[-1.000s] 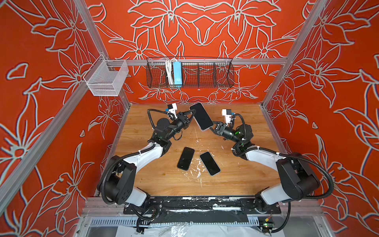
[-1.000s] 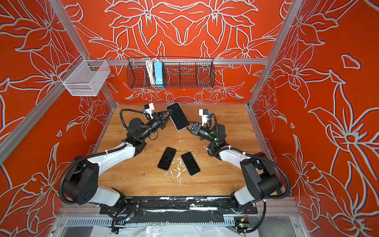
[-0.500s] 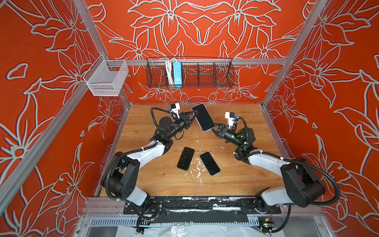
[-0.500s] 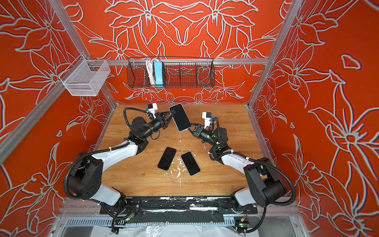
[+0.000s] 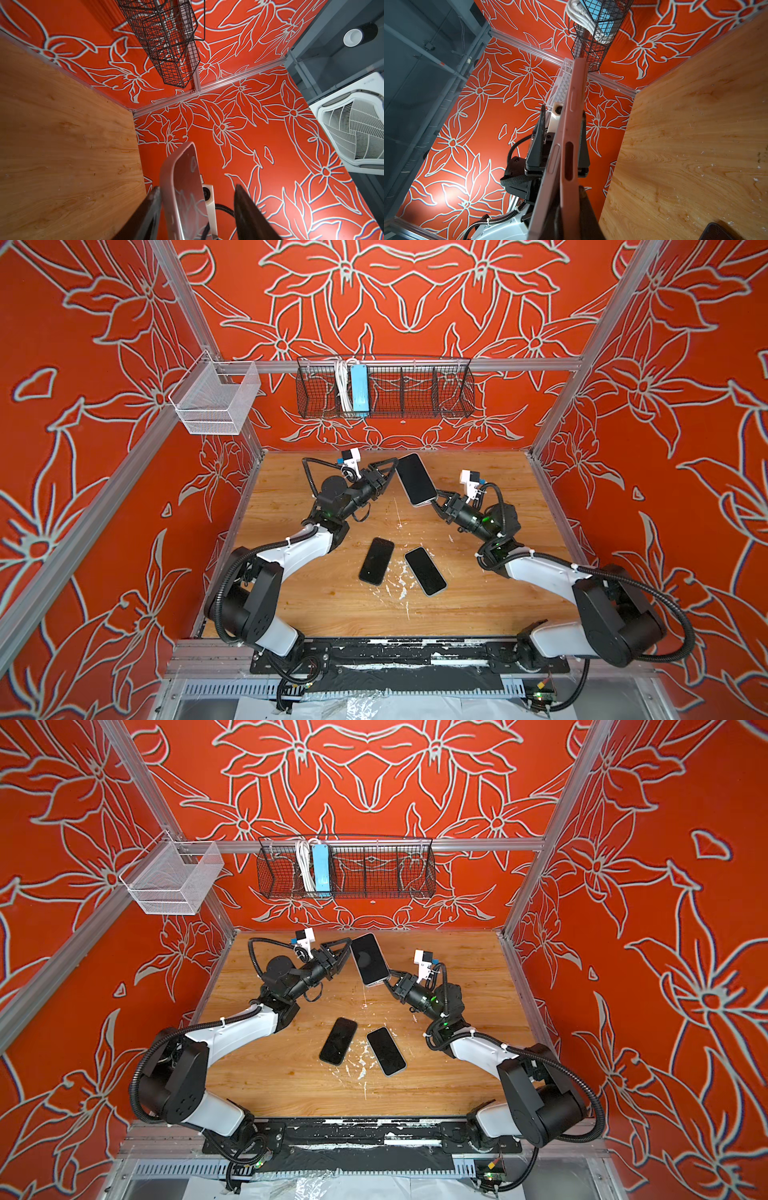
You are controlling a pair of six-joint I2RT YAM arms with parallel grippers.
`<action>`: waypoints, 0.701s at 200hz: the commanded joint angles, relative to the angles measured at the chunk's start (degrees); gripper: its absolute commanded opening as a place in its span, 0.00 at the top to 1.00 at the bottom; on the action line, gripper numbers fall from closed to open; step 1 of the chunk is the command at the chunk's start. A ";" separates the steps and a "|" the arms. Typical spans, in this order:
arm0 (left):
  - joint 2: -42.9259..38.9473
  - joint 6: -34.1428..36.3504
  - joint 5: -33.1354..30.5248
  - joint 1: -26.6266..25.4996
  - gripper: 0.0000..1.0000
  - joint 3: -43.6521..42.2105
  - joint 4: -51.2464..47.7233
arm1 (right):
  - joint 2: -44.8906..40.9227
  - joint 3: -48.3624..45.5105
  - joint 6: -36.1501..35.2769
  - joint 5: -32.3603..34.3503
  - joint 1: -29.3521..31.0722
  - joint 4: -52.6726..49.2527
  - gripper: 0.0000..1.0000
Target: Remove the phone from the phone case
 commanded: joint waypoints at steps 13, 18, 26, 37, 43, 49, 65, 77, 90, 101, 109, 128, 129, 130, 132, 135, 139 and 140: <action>-2.04 0.97 -0.08 0.07 0.32 -0.49 0.37 | 0.76 0.74 2.81 2.48 0.03 7.49 1.00; -2.17 1.06 -0.17 0.07 0.31 -0.64 0.17 | 0.88 0.74 2.81 2.58 0.07 7.62 1.00; -2.34 1.17 -0.21 0.07 0.29 -0.83 -0.11 | 1.05 0.83 2.81 2.72 0.07 7.75 1.00; -2.68 1.30 -0.16 0.00 0.28 -0.93 -0.48 | 1.37 0.96 2.84 2.82 0.07 7.97 1.00; -2.76 1.34 -0.15 -0.02 0.28 -0.84 -0.61 | 1.50 1.04 2.89 2.89 0.04 8.10 1.00; -2.83 1.28 0.01 -0.02 0.27 -0.98 -0.70 | 1.74 1.01 2.90 2.94 0.08 8.39 1.00; -3.23 1.42 0.11 -0.02 0.22 -1.18 -1.21 | 2.19 0.81 3.16 3.35 0.08 9.31 1.00; -3.80 1.56 0.02 -0.01 0.20 -1.75 -1.76 | 2.55 0.72 3.17 3.70 0.08 9.68 1.00; -4.60 1.77 -0.30 -0.02 0.18 -2.47 -2.21 | 2.89 0.74 3.29 3.82 0.00 10.10 1.00; -5.18 2.04 -0.46 -0.01 0.16 -2.99 -2.86 | 3.21 0.71 3.34 3.87 0.07 10.59 1.00; -5.47 2.13 -0.44 -0.02 0.15 -3.03 -3.77 | 3.32 0.66 3.39 4.04 0.00 10.90 1.00; -6.82 2.31 -0.31 -0.11 0.09 -3.11 -6.49 | 3.56 0.74 2.88 4.26 -0.03 10.92 1.00; -6.92 2.35 -0.37 -0.11 0.09 -3.12 -6.65 | 3.59 0.70 2.85 4.35 -0.02 10.92 1.00; -6.97 2.38 -0.39 -0.11 0.09 -3.12 -6.86 | 3.60 0.67 2.83 4.39 -0.02 10.92 1.00; -7.18 2.46 -0.46 -0.13 0.08 -3.08 -7.28 | 3.61 0.72 2.75 4.43 -0.01 10.86 1.00; -7.57 2.60 -0.50 -0.26 0.08 -3.08 -8.11 | 3.68 0.72 2.65 4.45 -0.02 10.84 1.00; -8.19 2.72 -0.69 -0.43 0.07 -3.04 -9.37 | 3.75 0.70 2.49 4.55 -0.08 10.71 1.00; -8.26 2.78 -0.73 -0.44 0.06 -3.08 -9.71 | 3.77 0.76 2.48 4.54 -0.09 10.68 1.00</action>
